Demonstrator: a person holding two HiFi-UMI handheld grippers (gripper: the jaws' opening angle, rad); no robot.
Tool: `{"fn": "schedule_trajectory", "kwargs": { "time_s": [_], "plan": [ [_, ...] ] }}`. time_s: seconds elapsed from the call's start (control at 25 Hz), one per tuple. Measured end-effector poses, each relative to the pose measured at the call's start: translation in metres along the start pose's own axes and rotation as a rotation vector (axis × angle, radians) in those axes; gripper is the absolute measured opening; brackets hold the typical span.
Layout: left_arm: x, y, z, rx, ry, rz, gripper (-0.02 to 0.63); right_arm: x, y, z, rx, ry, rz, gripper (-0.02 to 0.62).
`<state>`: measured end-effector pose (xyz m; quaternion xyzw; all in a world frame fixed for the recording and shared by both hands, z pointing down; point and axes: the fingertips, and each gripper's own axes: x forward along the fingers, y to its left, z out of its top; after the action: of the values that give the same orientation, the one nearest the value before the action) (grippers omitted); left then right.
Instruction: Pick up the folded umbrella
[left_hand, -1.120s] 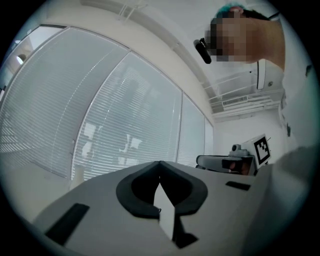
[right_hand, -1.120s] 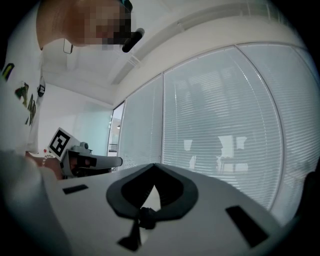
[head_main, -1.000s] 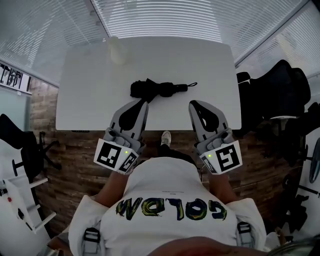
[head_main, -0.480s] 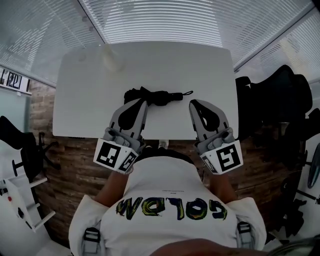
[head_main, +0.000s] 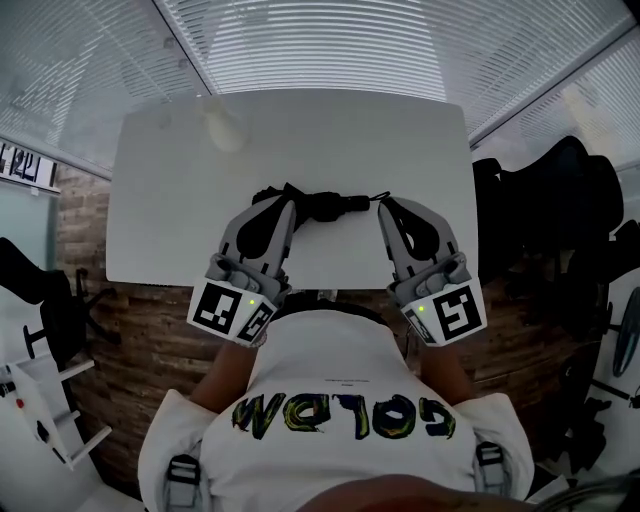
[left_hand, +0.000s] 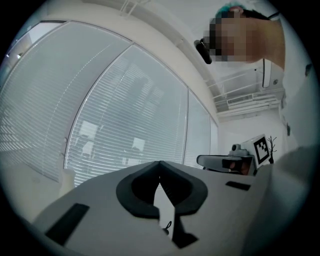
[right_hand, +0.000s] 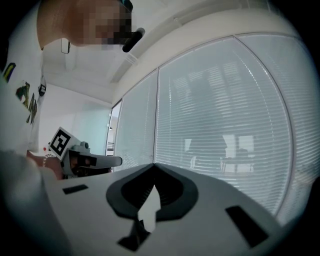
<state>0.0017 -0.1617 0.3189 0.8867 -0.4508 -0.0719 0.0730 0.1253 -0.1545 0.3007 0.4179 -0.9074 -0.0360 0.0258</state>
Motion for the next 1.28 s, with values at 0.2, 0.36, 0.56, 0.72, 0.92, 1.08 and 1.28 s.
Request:
{"fn": "schedule_trajectory", "kwargs": {
  "time_s": [0.2, 0.36, 0.56, 0.72, 0.92, 1.08, 1.28],
  "plan": [
    [-0.001, 0.026, 0.005, 0.006, 0.002, -0.007, 0.011, 0.026, 0.009, 0.004, -0.008, -0.007, 0.001, 0.011],
    [-0.004, 0.048, 0.007, 0.003, -0.002, -0.012, 0.011, 0.045, 0.016, 0.005, -0.015, -0.013, -0.008, 0.011],
    [-0.002, 0.066, 0.008, -0.001, 0.001, -0.024, 0.011, 0.062, 0.019, 0.005, -0.016, -0.014, -0.019, 0.011],
    [-0.002, 0.077, 0.008, -0.007, 0.004, -0.029, 0.011, 0.074, 0.025, 0.000, -0.030, 0.001, -0.012, 0.011],
    [-0.003, 0.083, 0.008, -0.014, 0.002, -0.033, 0.011, 0.085, 0.033, -0.014, -0.054, 0.053, 0.005, 0.025],
    [-0.004, 0.089, 0.008, -0.015, 0.004, -0.033, 0.011, 0.095, 0.040, -0.026, -0.059, 0.087, 0.031, 0.060],
    [-0.004, 0.089, 0.010, -0.015, 0.003, -0.033, 0.011, 0.100, 0.043, -0.041, -0.071, 0.131, 0.048, 0.080]
  ]
}}
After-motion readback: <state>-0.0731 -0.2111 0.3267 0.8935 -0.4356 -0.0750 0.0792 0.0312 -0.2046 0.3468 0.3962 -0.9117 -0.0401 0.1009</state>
